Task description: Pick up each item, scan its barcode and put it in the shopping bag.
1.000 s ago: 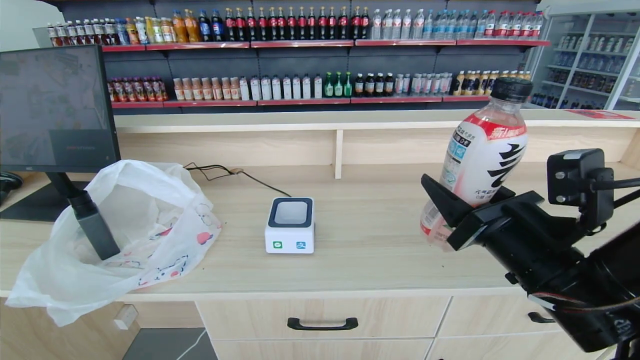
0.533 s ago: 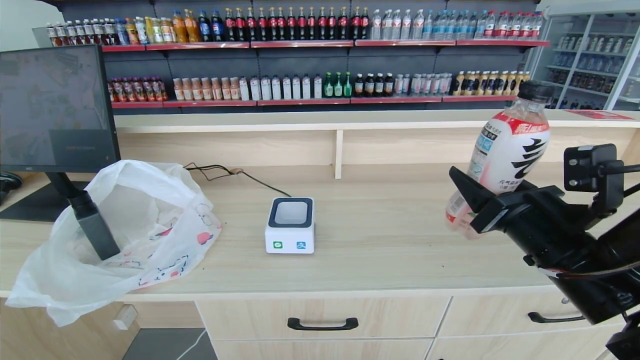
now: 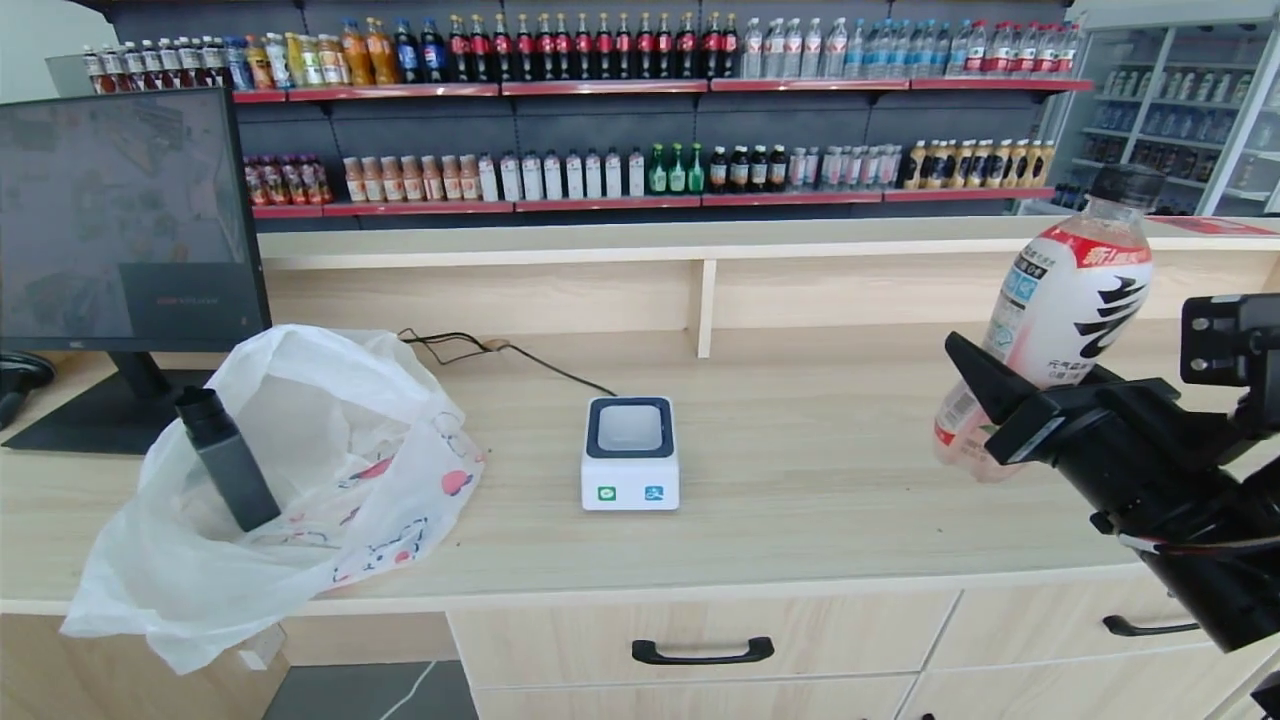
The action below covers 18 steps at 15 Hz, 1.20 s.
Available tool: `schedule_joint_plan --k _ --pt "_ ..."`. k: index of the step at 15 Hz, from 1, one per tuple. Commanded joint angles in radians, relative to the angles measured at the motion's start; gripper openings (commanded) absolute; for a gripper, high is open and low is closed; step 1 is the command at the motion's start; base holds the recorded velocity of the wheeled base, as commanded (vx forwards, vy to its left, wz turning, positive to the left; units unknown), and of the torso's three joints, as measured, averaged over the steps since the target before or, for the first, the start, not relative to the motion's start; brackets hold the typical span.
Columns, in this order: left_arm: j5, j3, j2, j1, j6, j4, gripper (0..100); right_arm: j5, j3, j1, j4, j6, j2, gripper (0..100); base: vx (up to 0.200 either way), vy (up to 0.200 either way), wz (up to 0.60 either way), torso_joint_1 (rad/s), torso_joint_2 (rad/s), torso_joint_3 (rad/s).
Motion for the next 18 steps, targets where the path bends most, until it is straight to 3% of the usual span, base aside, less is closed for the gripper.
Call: schedule_joint_plan --k 1,15,18 --pt "0.000 0.000 0.000 0.000 -0.001 0.000 100 0.000 0.003 0.002 -0.001 -0.001 -0.009 0 0.000 0.200 0.00 0.002 0.01 0.002" --pt "0.000 0.000 0.000 0.000 -0.004 0.000 100 0.000 -0.025 -0.008 -0.001 -0.001 0.034 0 0.000 0.200 0.00 0.002 0.00 0.003" --pt "0.000 0.000 0.000 0.000 -0.002 0.000 100 0.000 -0.043 0.000 -0.001 0.000 0.041 0 0.000 0.000 0.00 0.000 0.00 0.000"
